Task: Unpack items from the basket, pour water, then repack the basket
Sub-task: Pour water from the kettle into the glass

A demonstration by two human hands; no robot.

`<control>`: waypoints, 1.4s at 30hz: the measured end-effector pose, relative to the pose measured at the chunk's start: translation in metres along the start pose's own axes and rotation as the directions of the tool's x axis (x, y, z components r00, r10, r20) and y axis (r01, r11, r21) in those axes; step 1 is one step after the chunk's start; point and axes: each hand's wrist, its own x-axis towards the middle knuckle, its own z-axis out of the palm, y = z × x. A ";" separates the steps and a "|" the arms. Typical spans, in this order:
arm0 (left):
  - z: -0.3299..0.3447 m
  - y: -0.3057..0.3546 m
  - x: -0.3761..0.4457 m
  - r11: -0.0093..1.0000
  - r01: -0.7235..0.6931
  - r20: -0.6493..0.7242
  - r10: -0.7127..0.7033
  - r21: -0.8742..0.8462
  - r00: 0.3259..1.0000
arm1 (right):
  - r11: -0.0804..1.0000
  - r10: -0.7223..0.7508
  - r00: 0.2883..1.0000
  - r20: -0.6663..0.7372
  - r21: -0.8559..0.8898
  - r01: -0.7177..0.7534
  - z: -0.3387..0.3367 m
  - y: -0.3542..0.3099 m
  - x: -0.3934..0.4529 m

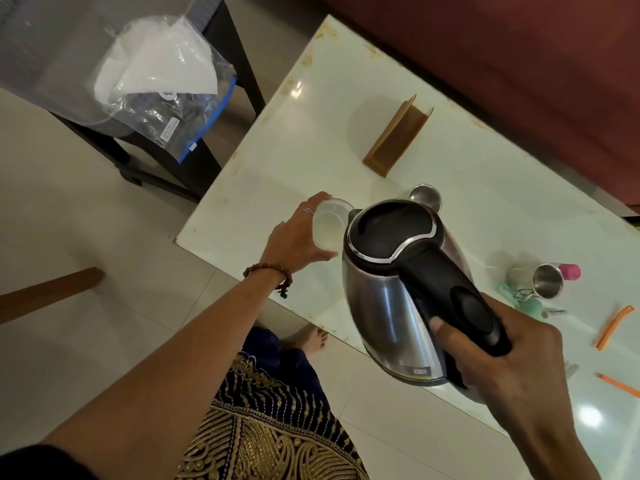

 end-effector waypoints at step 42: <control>-0.428 -0.195 0.002 0.843 0.301 -0.295 -0.179 0.445 0.938 | 0.740 -0.090 0.963 -0.253 0.630 0.235 0.276 -0.396 0.152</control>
